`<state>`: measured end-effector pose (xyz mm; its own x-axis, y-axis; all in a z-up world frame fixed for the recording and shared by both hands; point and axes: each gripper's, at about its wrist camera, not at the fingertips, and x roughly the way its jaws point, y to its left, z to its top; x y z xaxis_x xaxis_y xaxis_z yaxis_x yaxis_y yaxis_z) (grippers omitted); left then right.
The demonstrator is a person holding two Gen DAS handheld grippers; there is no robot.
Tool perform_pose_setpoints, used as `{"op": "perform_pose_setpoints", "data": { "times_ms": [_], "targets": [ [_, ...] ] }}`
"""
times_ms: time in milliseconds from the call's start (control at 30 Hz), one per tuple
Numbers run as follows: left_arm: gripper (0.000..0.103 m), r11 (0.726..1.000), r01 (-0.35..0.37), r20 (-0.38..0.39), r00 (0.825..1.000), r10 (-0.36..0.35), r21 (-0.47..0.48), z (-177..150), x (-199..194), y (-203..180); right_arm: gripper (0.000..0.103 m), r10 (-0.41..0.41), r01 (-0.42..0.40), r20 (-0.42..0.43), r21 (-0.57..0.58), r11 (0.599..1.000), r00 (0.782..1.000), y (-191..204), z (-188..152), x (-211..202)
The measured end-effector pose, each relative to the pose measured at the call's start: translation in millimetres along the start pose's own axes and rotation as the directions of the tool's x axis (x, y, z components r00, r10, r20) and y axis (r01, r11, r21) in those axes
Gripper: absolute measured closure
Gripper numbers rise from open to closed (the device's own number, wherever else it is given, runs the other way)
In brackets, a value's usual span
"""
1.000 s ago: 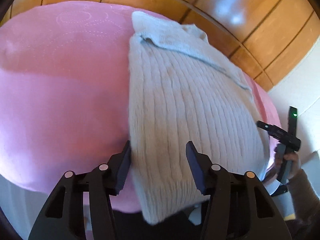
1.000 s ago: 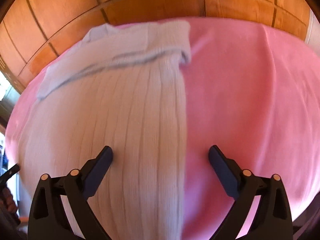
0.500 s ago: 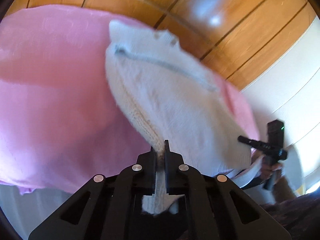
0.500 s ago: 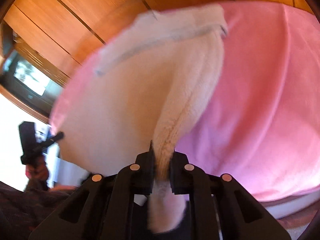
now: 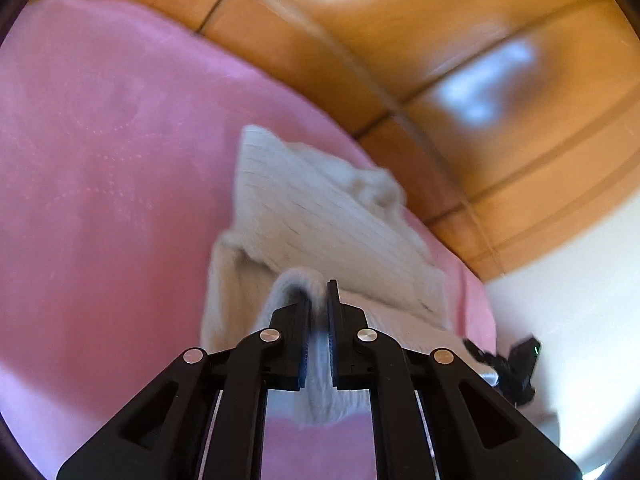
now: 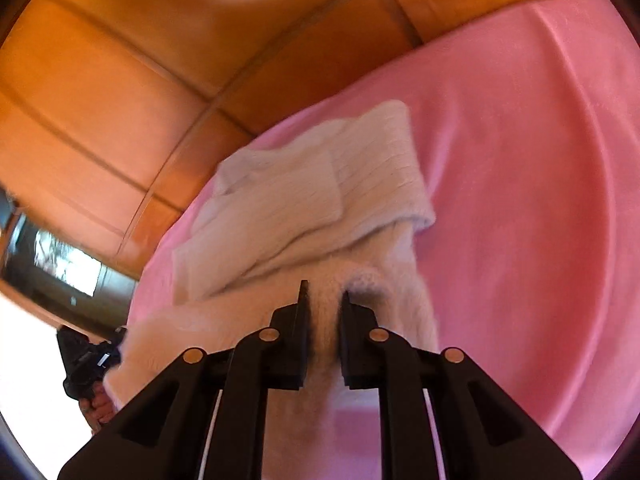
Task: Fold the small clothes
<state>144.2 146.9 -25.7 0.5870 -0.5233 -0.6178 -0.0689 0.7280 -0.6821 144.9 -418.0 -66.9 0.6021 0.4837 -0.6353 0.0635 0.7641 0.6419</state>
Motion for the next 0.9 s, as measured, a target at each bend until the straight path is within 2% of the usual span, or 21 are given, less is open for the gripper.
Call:
{"op": "perform_pose_setpoints", "data": {
  "times_ms": [33,67,100,167,233,300,400,467,500,567,667,700,733,767,800,900],
  "targets": [
    [0.067,0.998,-0.04,-0.002,0.999,0.04,-0.043,8,9,6,0.048,-0.002,0.001,0.008,0.016,1.0,1.0,-4,6,3],
    [0.058,0.995,-0.054,0.014,0.998,0.056,-0.079,15,12,14,0.034,0.008,-0.009,0.027,0.049,0.999,1.0,-10,11,2],
    [0.048,0.993,-0.053,0.044,0.997,0.058,-0.105,18,12,20,0.026,0.003,-0.006,0.049,0.067,0.998,0.999,-14,13,-3],
    [0.047,0.99,-0.09,0.072,0.993,0.098,-0.106,19,9,28,0.026,0.006,-0.01,0.06,0.06,0.998,0.998,-17,13,-10],
    [0.044,0.989,-0.128,0.075,0.988,0.133,-0.067,11,4,35,0.019,-0.012,0.011,0.058,0.032,0.999,0.998,-23,6,-19],
    [0.034,0.993,-0.113,0.061,0.991,0.115,-0.028,-1,1,43,0.019,-0.043,0.044,0.042,-0.026,0.999,0.998,-24,-7,-26],
    [0.032,0.993,-0.099,0.02,0.995,0.098,0.057,-26,-2,49,0.018,-0.089,0.089,0.003,-0.133,0.987,0.996,-22,-34,-31],
    [0.026,0.99,-0.091,-0.007,0.996,0.092,0.105,-46,-1,49,0.018,-0.139,0.133,-0.01,-0.217,0.967,0.99,-17,-51,-29],
    [0.026,0.984,-0.102,-0.016,0.994,0.105,0.143,-57,2,46,0.019,-0.172,0.161,-0.013,-0.275,0.948,0.985,-14,-62,-22],
    [0.026,0.961,-0.152,0.017,0.988,0.152,0.233,-71,3,35,0.026,-0.205,0.185,-0.028,-0.335,0.924,0.978,-7,-71,-6],
    [0.027,0.945,-0.173,0.025,0.985,0.173,0.276,-79,13,21,0.043,-0.223,0.214,0.015,-0.352,0.911,0.975,1,-70,12],
    [0.043,0.94,-0.183,0.025,0.983,0.183,0.29,-80,18,17,0.061,-0.208,0.198,0.008,-0.342,0.919,0.978,4,-68,15],
    [0.07,0.934,-0.184,0.012,0.982,0.19,0.306,-80,19,16,0.076,-0.2,0.189,0.001,-0.332,0.924,0.98,6,-67,17],
    [0.075,0.926,-0.195,-0.006,0.978,0.208,0.322,-80,24,13,0.081,-0.199,0.186,-0.004,-0.335,0.924,0.98,12,-67,18],
    [0.085,0.922,-0.207,-0.001,0.976,0.22,0.326,-81,24,13,0.085,-0.206,0.193,0.0,-0.343,0.919,0.979,17,-69,16],
    [0.09,0.925,-0.197,0.001,0.978,0.208,0.324,-83,15,11,0.088,-0.177,0.171,0.012,-0.335,0.926,0.984,22,-75,-2]
  ]
}}
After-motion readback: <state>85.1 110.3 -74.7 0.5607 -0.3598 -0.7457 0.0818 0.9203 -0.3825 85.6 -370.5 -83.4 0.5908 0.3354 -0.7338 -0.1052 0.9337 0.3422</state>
